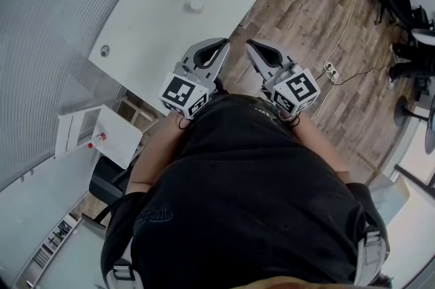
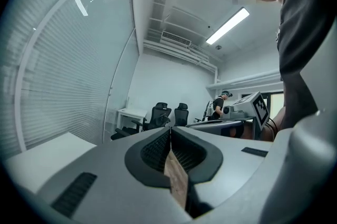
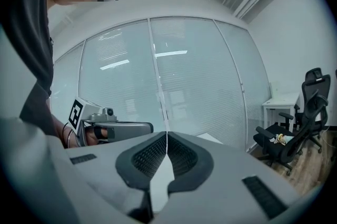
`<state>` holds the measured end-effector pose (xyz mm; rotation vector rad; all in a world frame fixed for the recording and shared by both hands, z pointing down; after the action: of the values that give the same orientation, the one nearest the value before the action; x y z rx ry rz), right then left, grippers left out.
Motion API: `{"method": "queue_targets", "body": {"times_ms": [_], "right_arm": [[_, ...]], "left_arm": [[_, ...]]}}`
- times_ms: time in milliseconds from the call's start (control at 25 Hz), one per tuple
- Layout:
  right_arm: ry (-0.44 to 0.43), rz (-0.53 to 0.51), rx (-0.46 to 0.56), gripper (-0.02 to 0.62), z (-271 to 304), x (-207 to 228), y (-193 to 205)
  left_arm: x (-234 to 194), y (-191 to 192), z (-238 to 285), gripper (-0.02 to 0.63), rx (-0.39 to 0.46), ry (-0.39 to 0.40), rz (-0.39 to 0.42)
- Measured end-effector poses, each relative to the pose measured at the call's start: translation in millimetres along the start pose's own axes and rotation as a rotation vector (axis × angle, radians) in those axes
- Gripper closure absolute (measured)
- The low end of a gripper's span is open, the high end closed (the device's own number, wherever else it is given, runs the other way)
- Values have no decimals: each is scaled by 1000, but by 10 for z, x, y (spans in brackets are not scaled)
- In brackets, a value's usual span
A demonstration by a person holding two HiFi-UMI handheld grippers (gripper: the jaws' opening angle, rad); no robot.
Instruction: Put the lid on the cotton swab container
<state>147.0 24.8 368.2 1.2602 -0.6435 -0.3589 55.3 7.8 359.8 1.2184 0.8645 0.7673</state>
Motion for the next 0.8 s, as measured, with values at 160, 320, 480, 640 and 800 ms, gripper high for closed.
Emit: {"method": "queue_targets", "body": {"times_ms": [160, 320, 480, 640, 800], "right_arm": [[-12, -8, 15, 571, 348, -66, -70], [-52, -18, -5, 571, 617, -171, -73], [-72, -34, -25, 571, 782, -160, -90], [-104, -34, -55, 571, 950, -87, -83], [-144, -26, -70, 571, 1143, 53, -143]], "left_arm": [[-320, -51, -79, 588, 8, 1, 21], [-565, -40, -179, 588, 20, -19, -2], [-700, -7, -225, 588, 25, -45, -4], [-874, -11, -227, 588, 35, -93, -12], [-1038, 7, -169, 588, 20, -142, -14]]}}
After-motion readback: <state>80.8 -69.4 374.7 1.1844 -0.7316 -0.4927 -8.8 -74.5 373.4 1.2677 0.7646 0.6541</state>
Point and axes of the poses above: the fingertips, and each gripper's own axes: z forward along the fingers, x to its right, y out of its underside, the point moved 3 cm from there along -z, backward along the fingers, and after that the axes turned 3 degrees about z, right-handed, at the moved point
